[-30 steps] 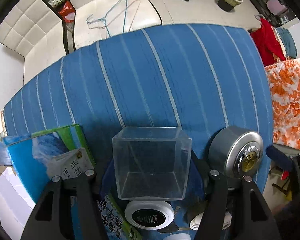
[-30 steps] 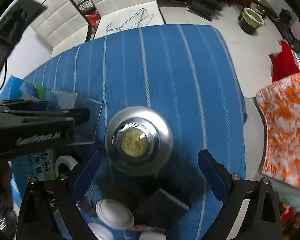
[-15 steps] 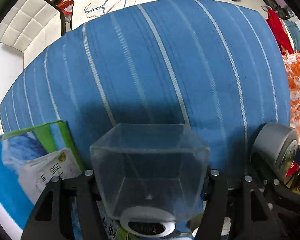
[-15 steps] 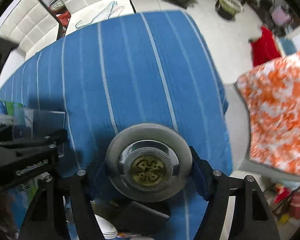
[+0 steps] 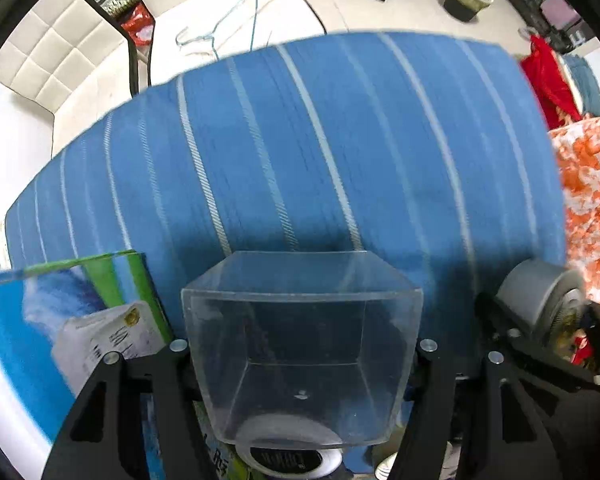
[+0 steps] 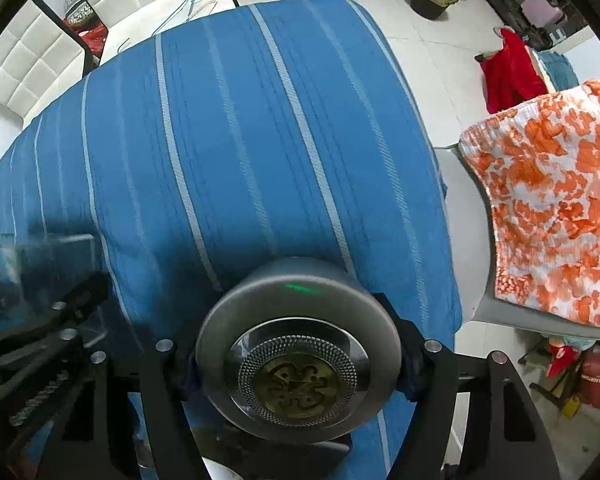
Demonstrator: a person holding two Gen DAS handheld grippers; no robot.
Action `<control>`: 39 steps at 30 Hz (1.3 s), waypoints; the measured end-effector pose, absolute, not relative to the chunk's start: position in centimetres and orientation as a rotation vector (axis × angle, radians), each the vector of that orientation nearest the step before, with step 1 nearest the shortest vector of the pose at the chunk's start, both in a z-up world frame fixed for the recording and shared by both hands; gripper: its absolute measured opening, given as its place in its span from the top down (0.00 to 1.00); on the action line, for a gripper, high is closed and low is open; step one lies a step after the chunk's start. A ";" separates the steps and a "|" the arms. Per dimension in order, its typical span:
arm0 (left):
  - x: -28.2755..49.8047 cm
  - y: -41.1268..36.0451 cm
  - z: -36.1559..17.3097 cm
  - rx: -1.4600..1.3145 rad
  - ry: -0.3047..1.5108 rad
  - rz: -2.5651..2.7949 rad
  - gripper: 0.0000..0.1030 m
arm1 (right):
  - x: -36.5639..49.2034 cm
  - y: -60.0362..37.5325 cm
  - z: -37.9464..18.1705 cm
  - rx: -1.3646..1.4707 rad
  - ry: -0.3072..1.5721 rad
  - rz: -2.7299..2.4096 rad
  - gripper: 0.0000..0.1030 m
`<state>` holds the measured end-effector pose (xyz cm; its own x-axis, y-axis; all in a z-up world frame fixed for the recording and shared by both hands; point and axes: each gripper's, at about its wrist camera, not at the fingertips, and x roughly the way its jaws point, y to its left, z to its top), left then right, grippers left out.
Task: Organize rigid objects
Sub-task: 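Carry the cube box with the left tool while the right tool carries the speaker into the blue box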
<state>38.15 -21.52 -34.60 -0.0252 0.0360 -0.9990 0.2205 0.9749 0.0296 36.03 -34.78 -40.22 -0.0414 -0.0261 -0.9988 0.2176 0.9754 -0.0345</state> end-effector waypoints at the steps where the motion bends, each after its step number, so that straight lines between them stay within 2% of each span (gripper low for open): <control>1: 38.0 -21.5 -34.0 0.203 1.574 -0.147 0.40 | 35.6 -34.6 -39.9 0.147 1.596 -0.197 0.29; 8: 35.6 -21.1 -28.9 0.196 1.452 -0.147 0.40 | 32.6 -36.0 -37.2 0.152 1.539 -0.195 0.29; 17: 29.4 -18.2 -21.2 0.134 1.310 -0.134 0.40 | 28.0 -34.1 -28.1 0.097 1.377 -0.153 0.29; 28: 23.2 -11.3 -14.1 0.050 1.176 -0.067 0.40 | 21.9 -25.8 -17.1 0.059 1.210 -0.012 0.29; 39: 22.5 -2.2 -10.4 0.018 1.078 -0.003 0.40 | 22.6 -14.3 -12.7 0.009 1.143 0.081 0.29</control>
<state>22.47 -2.18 -10.36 0.4730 0.0060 -0.8810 0.0114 0.9999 0.0129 22.58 -14.29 -12.70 0.4125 0.0693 -0.9083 -0.0602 0.9970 0.0487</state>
